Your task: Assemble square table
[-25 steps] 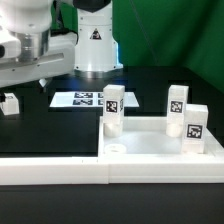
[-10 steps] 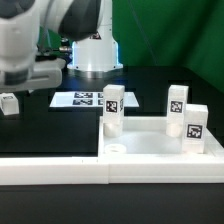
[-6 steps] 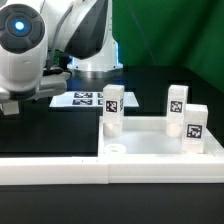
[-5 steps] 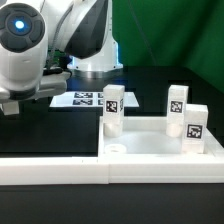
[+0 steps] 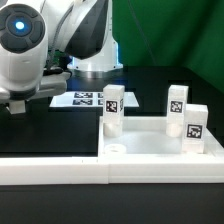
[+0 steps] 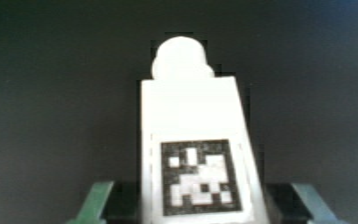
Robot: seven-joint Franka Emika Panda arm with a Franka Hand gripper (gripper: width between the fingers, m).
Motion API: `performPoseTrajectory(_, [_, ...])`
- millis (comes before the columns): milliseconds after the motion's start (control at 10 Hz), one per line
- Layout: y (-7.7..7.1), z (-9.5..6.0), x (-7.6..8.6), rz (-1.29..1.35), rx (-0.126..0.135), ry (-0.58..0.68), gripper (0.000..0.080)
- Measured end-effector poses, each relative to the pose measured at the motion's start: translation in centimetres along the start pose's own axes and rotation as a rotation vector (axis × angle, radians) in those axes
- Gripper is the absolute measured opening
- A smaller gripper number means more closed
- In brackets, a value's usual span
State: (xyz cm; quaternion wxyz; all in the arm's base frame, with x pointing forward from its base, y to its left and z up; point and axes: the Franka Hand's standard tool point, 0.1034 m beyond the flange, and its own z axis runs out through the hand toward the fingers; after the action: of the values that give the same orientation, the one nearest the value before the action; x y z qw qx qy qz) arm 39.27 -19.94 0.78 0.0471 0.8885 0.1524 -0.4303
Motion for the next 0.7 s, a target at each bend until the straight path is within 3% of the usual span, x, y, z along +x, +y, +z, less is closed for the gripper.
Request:
performPoseTrajectory(400, [0.0, 0.0, 0.0, 0.0, 0.0, 0.0, 0.0288])
performPoseTrajectory(500, [-0.3, -0.7, -0.3, -0.004, 0.006, -0.015, 0.0288])
performPoseTrajectory(600, [-0.7, -4.1, -0.5, -0.004, 0.001, -0.023, 0.0288])
performPoseTrajectory(700, [-2.1, -7.3, -0.4, 0.017, -0.023, -0.012, 0.0288])
